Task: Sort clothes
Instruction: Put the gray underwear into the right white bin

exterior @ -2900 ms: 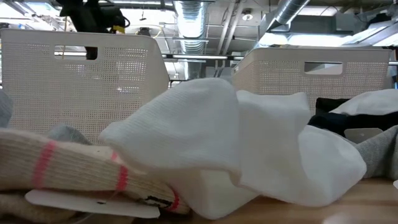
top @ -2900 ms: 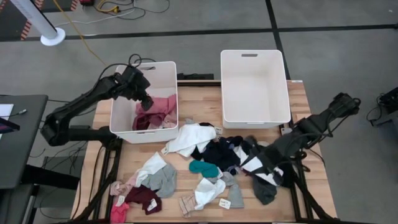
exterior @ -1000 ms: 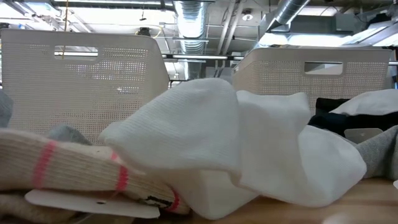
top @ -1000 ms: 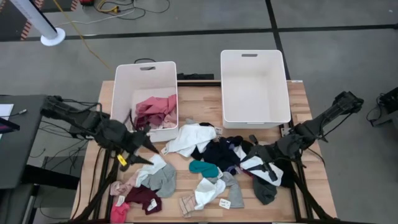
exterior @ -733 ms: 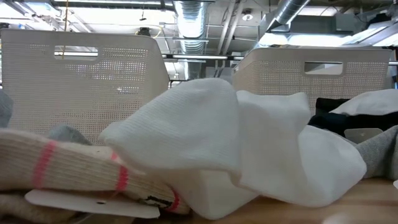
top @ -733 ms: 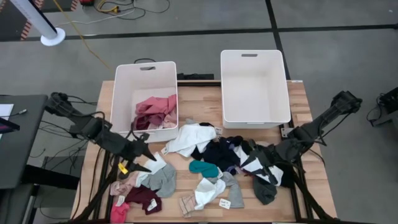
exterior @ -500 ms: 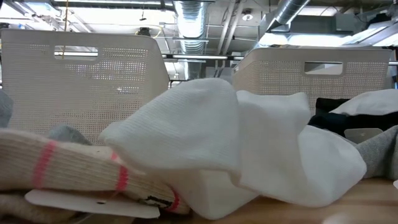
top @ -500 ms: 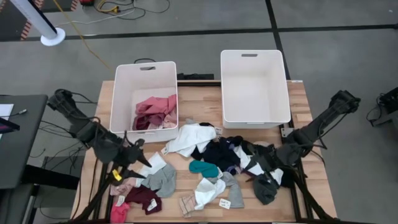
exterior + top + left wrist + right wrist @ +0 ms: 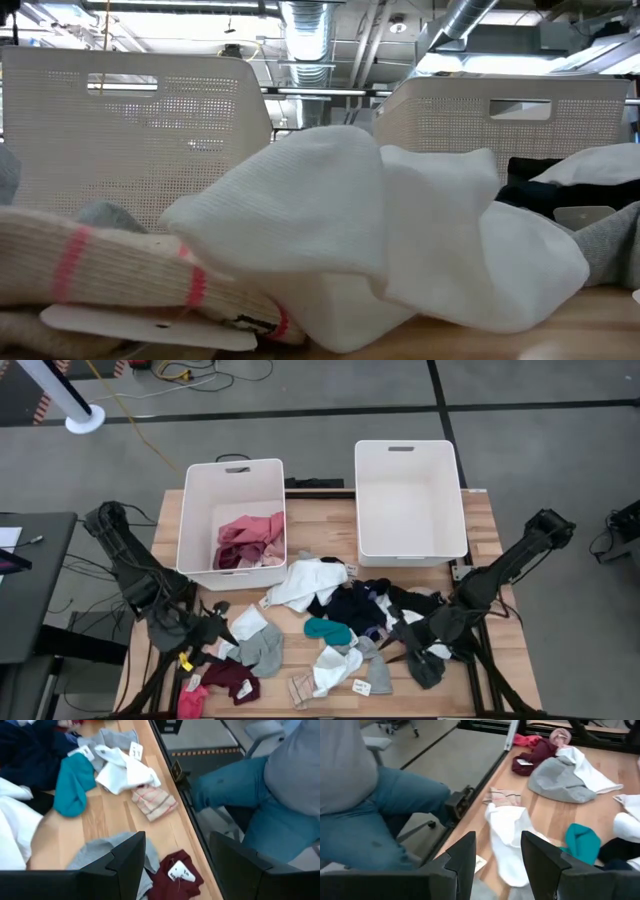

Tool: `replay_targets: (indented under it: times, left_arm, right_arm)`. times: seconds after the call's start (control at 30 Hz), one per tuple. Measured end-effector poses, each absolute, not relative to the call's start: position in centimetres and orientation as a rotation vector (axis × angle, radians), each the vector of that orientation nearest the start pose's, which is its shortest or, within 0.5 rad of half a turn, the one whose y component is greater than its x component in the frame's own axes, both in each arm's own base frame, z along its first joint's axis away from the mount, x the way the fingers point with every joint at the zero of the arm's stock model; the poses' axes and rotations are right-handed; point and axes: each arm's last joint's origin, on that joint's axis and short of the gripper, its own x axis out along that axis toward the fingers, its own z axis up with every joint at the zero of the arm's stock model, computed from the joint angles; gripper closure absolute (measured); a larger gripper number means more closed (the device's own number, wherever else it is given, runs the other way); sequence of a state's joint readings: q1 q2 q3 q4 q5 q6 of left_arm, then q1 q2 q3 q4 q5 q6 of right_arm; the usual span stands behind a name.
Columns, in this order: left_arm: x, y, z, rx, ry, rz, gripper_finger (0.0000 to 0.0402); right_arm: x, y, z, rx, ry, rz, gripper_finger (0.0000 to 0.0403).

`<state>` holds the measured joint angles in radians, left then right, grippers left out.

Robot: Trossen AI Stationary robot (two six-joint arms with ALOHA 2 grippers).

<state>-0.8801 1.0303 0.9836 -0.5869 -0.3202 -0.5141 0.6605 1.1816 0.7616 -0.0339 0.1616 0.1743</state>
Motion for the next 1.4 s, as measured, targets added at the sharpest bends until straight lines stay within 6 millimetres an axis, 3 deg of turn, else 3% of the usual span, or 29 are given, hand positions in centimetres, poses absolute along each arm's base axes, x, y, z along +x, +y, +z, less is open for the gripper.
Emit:
replay_targets:
  times: [0.5,0.97,1.4]
  left_arm:
    - [16.1,-18.4,28.0,0.000,0.776,-0.345,0.0187]
    - [17.3,-19.9,23.2,-0.033,0.828,-0.266,0.0187]
    - [17.7,-21.5,20.8,-0.010,0.852,-0.236,0.0187]
  right_arm:
    - [23.1,15.3,24.4,-0.054,0.432,0.408,0.0247]
    - [24.4,17.4,21.2,-0.016,0.500,0.418,0.0251]
    - [24.6,19.6,20.9,-0.017,0.381,0.489,0.0251]
